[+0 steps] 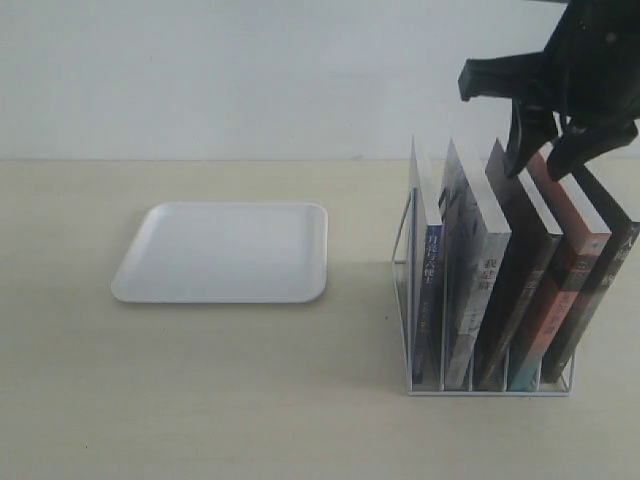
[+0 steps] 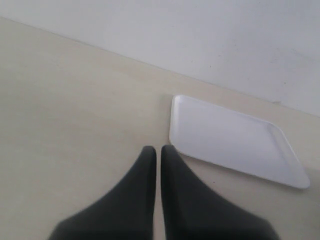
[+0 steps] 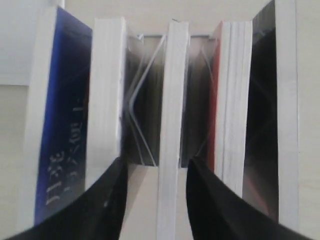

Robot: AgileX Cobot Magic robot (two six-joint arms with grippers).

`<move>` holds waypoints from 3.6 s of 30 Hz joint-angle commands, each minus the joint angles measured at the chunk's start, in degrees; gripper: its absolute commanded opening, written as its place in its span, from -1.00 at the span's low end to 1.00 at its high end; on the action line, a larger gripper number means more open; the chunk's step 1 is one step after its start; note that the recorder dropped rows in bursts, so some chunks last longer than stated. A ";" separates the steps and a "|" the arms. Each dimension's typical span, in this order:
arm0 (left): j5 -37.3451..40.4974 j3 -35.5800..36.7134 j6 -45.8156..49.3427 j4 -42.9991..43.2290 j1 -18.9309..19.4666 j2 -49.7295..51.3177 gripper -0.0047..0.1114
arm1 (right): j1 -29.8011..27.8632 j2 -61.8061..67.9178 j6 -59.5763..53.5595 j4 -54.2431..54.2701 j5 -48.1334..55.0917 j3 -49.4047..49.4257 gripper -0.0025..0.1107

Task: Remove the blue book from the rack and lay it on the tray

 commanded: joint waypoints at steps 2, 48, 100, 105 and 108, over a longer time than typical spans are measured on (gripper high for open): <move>-0.66 -0.06 0.04 0.03 0.06 -0.18 -0.85 | 0.10 0.26 0.05 -1.51 0.04 4.26 -0.30; -0.66 -0.06 0.04 0.03 0.06 -0.18 -0.85 | 0.10 -2.71 0.71 -1.17 0.04 -5.27 -0.96; -0.66 -0.06 0.04 0.03 0.06 -0.18 -0.85 | 3.14 -2.82 -3.88 6.55 0.04 -9.20 -0.96; -0.66 -0.06 0.04 0.03 0.06 -0.18 -0.85 | 10.83 -1.37 1.38 -1.96 0.04 -9.20 -0.96; -0.66 -0.06 0.04 0.03 0.06 -0.18 -0.85 | 13.50 -1.22 5.49 -6.83 0.04 -9.20 -0.96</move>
